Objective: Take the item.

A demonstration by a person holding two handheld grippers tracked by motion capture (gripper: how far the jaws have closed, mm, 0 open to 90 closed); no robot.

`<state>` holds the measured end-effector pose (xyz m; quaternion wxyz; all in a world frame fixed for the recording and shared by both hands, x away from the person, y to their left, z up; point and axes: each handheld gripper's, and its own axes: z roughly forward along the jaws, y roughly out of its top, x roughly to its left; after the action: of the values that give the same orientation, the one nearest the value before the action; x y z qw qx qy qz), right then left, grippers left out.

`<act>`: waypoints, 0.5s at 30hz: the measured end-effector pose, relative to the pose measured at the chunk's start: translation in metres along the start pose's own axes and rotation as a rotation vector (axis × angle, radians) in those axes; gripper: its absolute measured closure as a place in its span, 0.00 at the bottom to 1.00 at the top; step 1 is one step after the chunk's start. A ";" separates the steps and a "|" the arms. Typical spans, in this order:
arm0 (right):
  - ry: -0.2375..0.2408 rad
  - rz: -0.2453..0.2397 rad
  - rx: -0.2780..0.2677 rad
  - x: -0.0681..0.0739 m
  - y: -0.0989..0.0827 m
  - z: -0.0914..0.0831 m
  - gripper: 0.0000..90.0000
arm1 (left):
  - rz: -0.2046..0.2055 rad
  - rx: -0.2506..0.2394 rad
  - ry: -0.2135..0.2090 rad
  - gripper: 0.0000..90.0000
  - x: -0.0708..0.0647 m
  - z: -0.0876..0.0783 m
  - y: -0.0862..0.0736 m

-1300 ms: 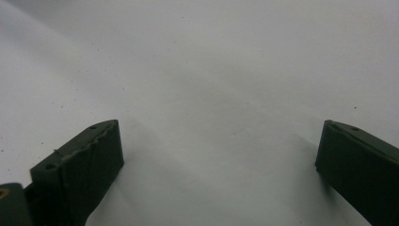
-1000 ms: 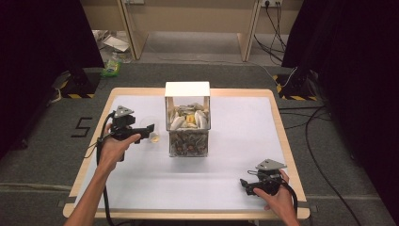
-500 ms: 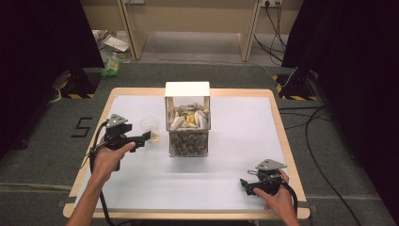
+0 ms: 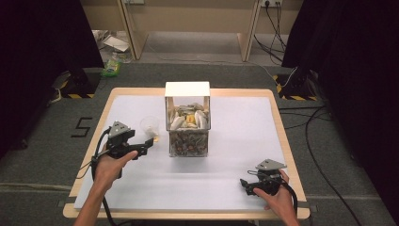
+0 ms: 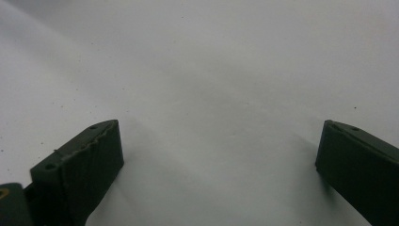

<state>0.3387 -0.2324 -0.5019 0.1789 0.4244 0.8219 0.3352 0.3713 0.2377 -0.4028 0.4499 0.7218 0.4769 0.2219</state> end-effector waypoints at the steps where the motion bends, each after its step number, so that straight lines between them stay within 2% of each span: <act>1: 0.000 0.000 0.000 0.000 0.000 0.000 0.02 | 0.003 0.003 -0.005 0.19 -0.002 0.000 -0.002; 15: 0.000 0.000 0.000 0.000 0.000 0.000 0.02 | 0.010 -0.003 0.012 0.19 -0.008 -0.004 -0.021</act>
<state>0.3387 -0.2324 -0.5019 0.1788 0.4243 0.8220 0.3352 0.3551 0.2350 -0.4179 0.4471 0.7221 0.4755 0.2292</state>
